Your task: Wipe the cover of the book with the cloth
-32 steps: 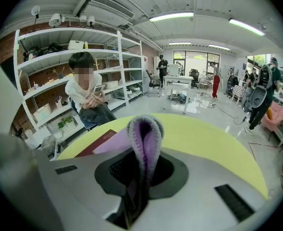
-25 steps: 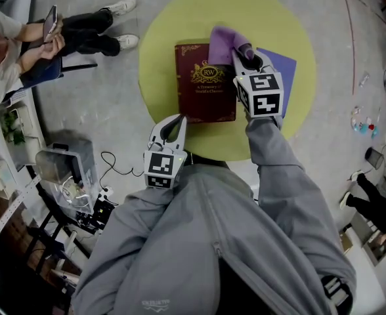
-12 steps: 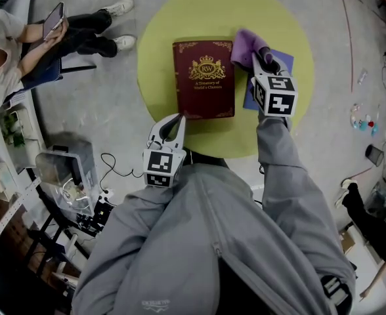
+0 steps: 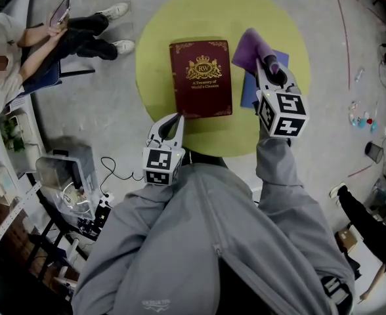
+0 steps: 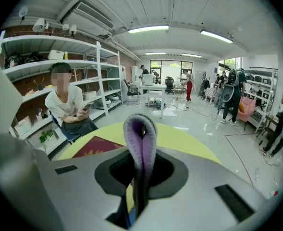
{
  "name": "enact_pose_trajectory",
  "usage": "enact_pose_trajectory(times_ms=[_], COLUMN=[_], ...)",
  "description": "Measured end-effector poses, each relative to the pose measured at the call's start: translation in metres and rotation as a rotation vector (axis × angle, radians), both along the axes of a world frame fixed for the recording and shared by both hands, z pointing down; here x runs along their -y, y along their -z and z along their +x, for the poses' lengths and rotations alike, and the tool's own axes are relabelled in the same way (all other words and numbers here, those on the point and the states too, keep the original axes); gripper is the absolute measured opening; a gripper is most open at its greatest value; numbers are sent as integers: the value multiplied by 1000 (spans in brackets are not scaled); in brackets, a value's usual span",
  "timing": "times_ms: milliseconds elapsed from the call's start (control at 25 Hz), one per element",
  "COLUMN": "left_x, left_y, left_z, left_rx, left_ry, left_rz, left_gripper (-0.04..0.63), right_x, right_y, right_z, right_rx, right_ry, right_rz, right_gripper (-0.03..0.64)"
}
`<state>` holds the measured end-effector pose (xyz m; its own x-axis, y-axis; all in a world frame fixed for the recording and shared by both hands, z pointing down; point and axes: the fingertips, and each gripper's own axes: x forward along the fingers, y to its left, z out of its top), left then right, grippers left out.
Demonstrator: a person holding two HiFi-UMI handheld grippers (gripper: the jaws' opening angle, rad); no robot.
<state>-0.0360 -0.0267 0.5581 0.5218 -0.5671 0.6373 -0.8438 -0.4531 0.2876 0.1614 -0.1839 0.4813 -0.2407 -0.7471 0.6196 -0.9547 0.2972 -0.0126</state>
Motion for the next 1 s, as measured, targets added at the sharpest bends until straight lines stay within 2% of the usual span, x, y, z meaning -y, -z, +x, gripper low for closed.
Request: enact_pose_trajectory(times_ms=[200,480,800,1000], left_x=[1,4,1,1], left_y=[2,5,5,2], left_z=[2,0,4,4], left_rx=[-6,1,-2,5], left_ry=[0,5,5,4], left_rz=[-2,1,-7,-3], left_gripper=[17,17,17,17], right_x=[-7,-18,-27,-32], right_y=[31,50,47,37], right_z=[-35,-88,-136,-171], right_rx=[60,132,206,310], right_ry=[77,194,301,375], right_rz=[42,48,15,-47], right_gripper=[58,58,58,58])
